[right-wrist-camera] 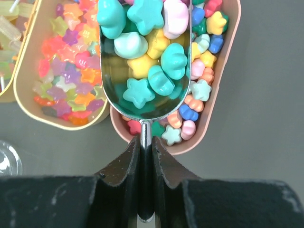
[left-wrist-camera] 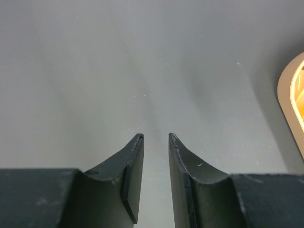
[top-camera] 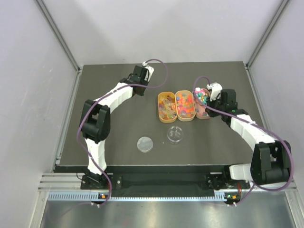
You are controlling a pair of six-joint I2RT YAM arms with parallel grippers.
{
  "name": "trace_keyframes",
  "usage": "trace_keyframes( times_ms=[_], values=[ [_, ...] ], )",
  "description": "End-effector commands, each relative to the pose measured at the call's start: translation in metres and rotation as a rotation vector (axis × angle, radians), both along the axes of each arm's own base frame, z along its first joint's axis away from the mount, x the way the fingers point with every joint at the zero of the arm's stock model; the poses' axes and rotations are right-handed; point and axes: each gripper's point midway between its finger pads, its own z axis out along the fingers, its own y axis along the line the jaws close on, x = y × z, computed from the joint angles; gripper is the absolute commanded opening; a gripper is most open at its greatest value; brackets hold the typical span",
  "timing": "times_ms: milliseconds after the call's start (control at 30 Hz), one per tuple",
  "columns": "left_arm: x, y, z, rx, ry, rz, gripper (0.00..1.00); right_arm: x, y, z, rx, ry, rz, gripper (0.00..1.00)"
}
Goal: Pack the candies
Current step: Scoop the fake candies from the storage box, then place the fake candies in the packing bottle.
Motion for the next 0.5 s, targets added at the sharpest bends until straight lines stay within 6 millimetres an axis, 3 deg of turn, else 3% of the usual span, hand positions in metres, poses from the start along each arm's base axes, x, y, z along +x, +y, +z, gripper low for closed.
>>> trace_keyframes(
  times_ms=[0, 67, 167, 400, 467],
  values=[
    [0.016, 0.000, 0.061, -0.017, -0.145, -0.003, 0.33, 0.000, 0.011, 0.051, -0.010, -0.130, 0.119, 0.00],
    [0.013, 0.002, 0.066, -0.020, -0.144, -0.009, 0.34, -0.007, 0.022, 0.071, -0.018, -0.170, 0.234, 0.00],
    [0.008, 0.006, 0.078, -0.051, -0.144, -0.010, 0.40, -0.024, 0.033, 0.081, -0.052, -0.169, 0.386, 0.00],
    [-0.009, 0.015, 0.114, -0.148, -0.161, -0.004, 0.67, -0.076, 0.043, 0.084, -0.209, -0.136, 0.706, 0.00],
    [-0.011, 0.022, 0.122, -0.181, -0.168, 0.012, 0.70, -0.092, 0.043, 0.084, -0.247, -0.114, 0.799, 0.00]
  ],
)
